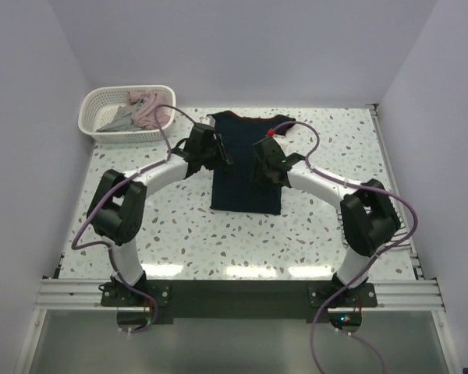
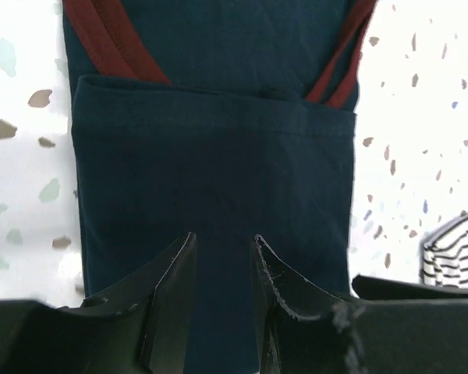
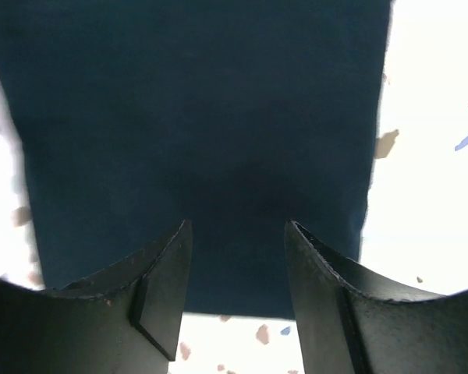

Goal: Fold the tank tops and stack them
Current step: Fold the tank top

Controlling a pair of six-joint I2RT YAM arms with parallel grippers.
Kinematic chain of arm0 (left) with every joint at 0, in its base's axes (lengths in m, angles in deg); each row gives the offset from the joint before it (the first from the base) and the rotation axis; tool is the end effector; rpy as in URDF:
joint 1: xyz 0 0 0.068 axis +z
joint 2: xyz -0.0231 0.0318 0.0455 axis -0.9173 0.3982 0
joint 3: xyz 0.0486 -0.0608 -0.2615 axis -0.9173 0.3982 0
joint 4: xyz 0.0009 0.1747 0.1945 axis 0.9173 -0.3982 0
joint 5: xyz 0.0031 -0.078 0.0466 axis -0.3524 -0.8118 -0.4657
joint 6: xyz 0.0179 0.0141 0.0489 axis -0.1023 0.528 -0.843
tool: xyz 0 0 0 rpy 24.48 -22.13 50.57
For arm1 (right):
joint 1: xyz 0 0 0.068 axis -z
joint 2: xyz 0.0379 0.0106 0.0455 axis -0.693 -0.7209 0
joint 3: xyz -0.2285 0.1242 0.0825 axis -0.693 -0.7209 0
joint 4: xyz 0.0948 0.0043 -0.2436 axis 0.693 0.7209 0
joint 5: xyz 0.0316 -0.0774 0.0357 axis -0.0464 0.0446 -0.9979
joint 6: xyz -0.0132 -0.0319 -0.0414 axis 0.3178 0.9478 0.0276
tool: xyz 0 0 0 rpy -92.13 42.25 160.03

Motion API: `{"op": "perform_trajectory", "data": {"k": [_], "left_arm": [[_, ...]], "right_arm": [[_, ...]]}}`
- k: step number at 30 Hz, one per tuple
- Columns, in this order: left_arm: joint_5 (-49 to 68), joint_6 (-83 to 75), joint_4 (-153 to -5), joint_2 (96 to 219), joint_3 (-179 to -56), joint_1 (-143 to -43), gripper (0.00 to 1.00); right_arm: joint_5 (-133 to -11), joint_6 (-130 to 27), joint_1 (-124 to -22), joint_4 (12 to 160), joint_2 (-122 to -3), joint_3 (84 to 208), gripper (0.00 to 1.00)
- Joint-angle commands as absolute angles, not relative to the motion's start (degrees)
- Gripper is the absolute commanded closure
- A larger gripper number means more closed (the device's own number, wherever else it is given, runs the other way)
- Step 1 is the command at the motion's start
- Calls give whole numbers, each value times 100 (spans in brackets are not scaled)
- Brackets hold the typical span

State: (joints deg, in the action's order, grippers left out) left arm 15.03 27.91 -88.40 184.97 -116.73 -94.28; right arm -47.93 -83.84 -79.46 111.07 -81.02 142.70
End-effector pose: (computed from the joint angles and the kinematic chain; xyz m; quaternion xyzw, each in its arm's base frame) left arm 0.3571 -0.1898 0.2250 -0.1130 0.8949 -0.2681 0.3385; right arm 0.3090 0.2086 0.2297 0.0775 0.9364 0.0816 0.3323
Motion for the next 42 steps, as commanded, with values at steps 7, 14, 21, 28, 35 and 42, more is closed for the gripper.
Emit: {"op": "perform_trajectory", "data": {"k": [7,14,21,28,35,42], "left_arm": [[936,2598,-7992,20231,-12616,-8886,59],[874,2545,-8098,20066,-12776,-8877,48],[1285,2563,-8519,18896,-12283,-9402,49],[2437,2983,-9126,18957,-11897,-9957,70],[2605,3283,-8925,19195,-11142,-10186,78],[2825,3819,-8828,18220,-9516,-10555,80]], "right_arm": [[-5064,-8614,-7516,10685,-8857,13714,47],[-5126,-8527,-7533,10632,-8725,13538,44],[-4635,-8439,-7797,11202,-8216,13986,41],[-4563,-8518,-7990,11274,-8698,14294,41],[-4837,-8799,-8087,10685,-8910,13566,42],[-4783,-9298,-8719,10632,-8181,12397,42]]}}
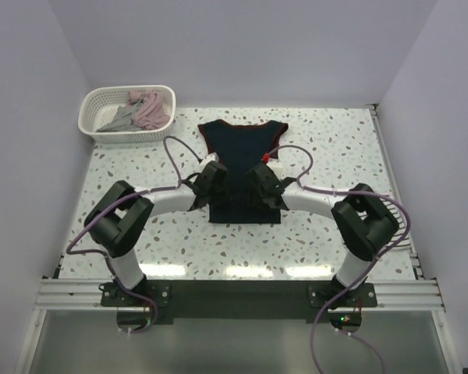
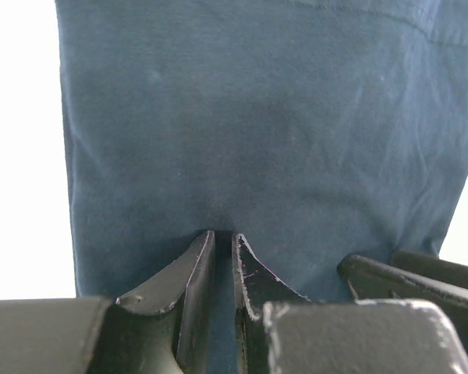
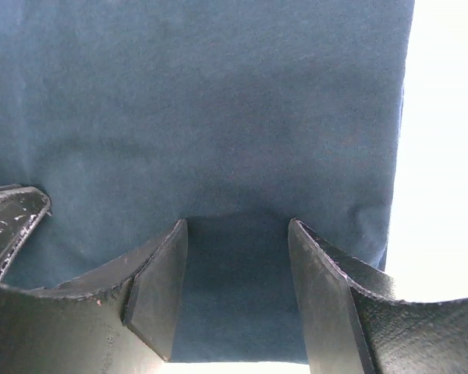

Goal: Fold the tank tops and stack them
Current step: Fold the tank top

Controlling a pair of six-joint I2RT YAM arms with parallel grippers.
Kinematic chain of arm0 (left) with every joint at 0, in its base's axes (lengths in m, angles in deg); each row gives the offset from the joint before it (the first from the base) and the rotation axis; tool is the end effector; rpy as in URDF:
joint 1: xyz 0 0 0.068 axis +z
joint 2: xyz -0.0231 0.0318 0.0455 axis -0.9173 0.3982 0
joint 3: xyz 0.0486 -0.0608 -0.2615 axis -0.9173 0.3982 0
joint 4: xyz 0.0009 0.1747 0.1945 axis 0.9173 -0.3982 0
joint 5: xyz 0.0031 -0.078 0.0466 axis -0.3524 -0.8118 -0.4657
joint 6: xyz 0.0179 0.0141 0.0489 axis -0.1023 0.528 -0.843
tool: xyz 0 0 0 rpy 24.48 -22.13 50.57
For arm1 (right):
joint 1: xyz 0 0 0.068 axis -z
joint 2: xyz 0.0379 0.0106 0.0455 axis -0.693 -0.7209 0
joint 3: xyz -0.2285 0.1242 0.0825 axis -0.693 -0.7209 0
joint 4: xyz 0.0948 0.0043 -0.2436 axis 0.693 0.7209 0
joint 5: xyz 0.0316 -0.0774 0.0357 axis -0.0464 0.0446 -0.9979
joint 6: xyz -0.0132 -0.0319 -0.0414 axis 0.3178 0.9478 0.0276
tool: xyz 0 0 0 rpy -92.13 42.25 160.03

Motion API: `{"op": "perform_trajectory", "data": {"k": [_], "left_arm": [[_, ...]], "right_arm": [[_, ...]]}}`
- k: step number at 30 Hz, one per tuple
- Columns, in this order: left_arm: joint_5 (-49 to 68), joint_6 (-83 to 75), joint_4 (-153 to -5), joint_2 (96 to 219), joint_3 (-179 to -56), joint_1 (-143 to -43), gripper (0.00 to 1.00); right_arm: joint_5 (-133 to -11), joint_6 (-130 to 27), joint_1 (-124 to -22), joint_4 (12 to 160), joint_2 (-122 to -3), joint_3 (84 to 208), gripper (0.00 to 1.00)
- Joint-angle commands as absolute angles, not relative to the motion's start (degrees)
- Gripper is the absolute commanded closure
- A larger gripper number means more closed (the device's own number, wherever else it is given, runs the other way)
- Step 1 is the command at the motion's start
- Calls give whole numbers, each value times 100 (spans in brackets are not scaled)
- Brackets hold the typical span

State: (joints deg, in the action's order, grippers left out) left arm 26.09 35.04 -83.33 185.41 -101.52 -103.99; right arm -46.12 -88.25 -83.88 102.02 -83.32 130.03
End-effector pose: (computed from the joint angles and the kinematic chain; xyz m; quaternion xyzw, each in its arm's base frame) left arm 0.2908 -0.2163 0.1484 -0.1319 0.9266 -0.1907 0.2961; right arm 0.2756 0.2166 0.1605 0.0748 0.9491 0.0610 0.2997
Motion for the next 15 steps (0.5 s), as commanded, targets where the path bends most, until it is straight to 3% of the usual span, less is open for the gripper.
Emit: {"op": "perform_trajectory", "data": {"k": [1,8,11,15], "left_arm": [[2825,3976,-8854,18080,-9340,-10634,80],[2895,4627,-9653,16261,-7970,-11372,79],[2843,4760,-10040,15603,-7705,-11619,77],[2912,4506,-10523,15100,-7949,-11628,71]], "right_arm": [[-4792,-9396,-8807,10623,-8067,12248,42],[-4731,-10766,-10500,10824,-6819,10965,42],[-4582,-11259,-11099,11123,-6528,10971,42],[-4432,-11304,-11190,11510,-6160,11261,39]]}}
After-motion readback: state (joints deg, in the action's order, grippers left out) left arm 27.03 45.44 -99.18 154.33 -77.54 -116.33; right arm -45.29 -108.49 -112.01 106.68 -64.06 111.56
